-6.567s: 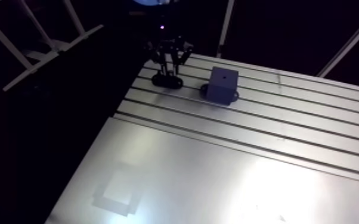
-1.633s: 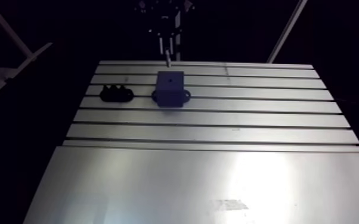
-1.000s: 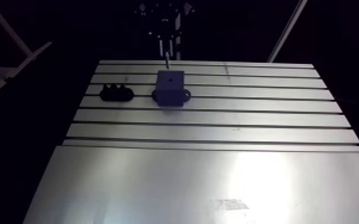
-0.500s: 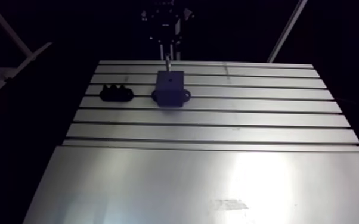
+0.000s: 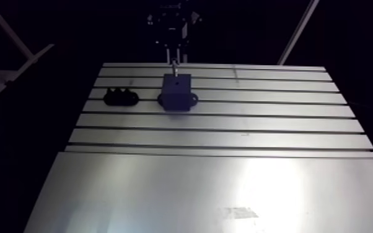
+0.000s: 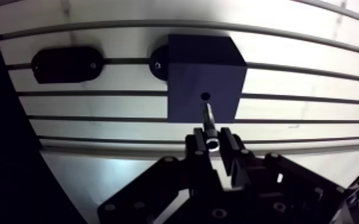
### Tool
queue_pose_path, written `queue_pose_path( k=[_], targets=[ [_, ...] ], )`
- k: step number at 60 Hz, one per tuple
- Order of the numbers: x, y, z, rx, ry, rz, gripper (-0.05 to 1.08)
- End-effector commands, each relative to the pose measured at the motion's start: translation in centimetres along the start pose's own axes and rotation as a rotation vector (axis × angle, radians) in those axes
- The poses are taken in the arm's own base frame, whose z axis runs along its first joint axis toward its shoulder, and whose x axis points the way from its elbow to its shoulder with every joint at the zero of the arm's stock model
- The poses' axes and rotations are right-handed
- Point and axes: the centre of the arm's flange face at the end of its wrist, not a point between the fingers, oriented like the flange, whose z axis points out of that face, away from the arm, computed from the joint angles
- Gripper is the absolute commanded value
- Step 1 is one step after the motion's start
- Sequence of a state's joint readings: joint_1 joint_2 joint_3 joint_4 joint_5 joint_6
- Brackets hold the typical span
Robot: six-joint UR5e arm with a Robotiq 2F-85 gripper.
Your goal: Pick up the M10 bolt and insert it into the hole until fully seated.
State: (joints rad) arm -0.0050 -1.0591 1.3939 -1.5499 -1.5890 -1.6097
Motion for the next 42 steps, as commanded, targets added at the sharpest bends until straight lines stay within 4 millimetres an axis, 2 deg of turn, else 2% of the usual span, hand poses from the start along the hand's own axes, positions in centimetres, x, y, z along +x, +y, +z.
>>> queue_pose_path(
  k=[1,42],
  targets=[
    [-0.05,0.08,0.34,0.0,-0.007,0.001,1.08],
    [-0.12,0.05,1.31,0.0,-0.014,0.005,1.08]
  ],
)
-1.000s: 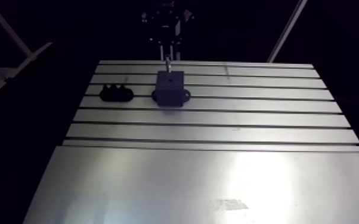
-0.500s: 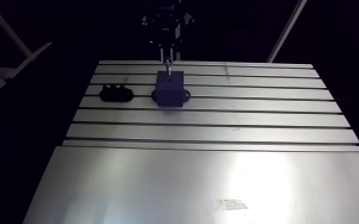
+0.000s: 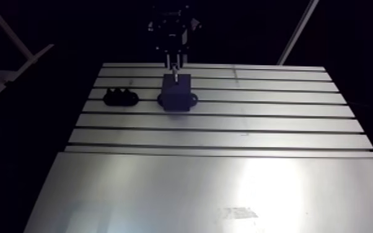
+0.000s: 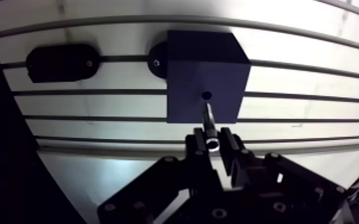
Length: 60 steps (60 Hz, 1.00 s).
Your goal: Pick up the M10 bolt and insert it into the hole until fully seated.
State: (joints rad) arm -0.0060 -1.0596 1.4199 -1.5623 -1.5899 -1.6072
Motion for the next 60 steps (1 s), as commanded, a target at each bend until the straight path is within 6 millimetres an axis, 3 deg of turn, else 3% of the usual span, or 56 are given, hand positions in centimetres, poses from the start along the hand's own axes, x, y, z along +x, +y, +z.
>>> queue_pose_path(
  k=[1,60],
  targets=[
    [0.03,0.02,0.07,-0.002,0.006,0.002,1.08],
    [0.11,0.23,0.55,-0.002,0.006,0.004,1.08]
  ],
)
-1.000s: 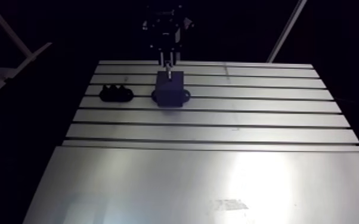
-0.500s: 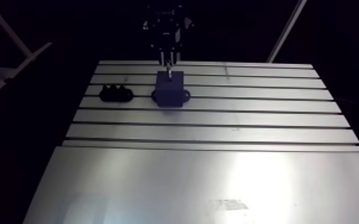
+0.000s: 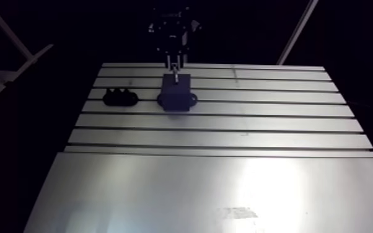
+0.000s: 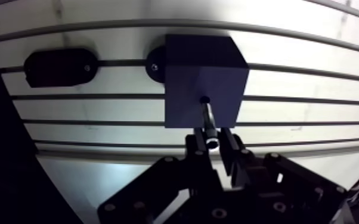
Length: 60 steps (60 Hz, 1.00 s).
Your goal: Pick up the M10 bolt and insert it into the hole until fully seated.
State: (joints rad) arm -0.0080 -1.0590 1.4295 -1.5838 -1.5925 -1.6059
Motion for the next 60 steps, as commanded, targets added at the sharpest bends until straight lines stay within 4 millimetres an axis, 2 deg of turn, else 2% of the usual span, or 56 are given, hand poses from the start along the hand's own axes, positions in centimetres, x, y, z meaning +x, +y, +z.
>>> queue_pose_path(
  k=[1,60],
  targets=[
    [-0.09,0.08,0.19,0.0,-0.004,0.0,1.08],
    [0.0,0.06,0.41,0.002,-0.007,0.002,1.07]
  ],
)
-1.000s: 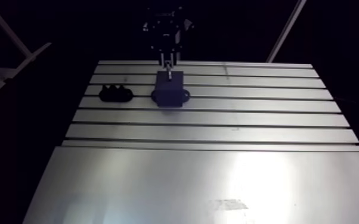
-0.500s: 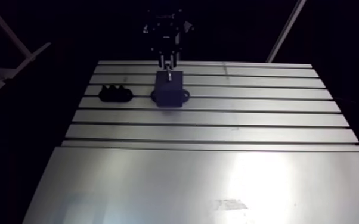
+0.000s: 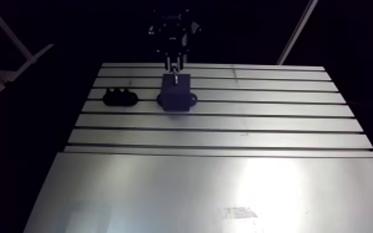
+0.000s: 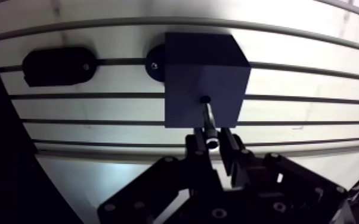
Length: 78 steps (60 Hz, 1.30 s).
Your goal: Pick up the M10 bolt and insert it into the hole until fully seated.
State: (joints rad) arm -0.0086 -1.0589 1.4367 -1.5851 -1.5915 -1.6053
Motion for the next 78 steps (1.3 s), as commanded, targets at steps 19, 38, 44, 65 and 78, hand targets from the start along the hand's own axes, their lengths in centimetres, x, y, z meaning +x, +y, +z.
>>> queue_pose_path(
  k=[19,38,44,65,78],
  targets=[
    [0.11,0.06,0.0,-0.001,0.005,-0.001,1.07],
    [0.39,0.05,0.5,-0.001,-0.004,0.0,1.07],
    [0.4,0.03,0.52,0.0,-0.004,0.0,1.07],
    [0.4,0.04,0.58,0.0,-0.004,0.001,1.07],
    [0.51,0.06,0.29,-0.002,0.007,0.001,1.07]
  ],
)
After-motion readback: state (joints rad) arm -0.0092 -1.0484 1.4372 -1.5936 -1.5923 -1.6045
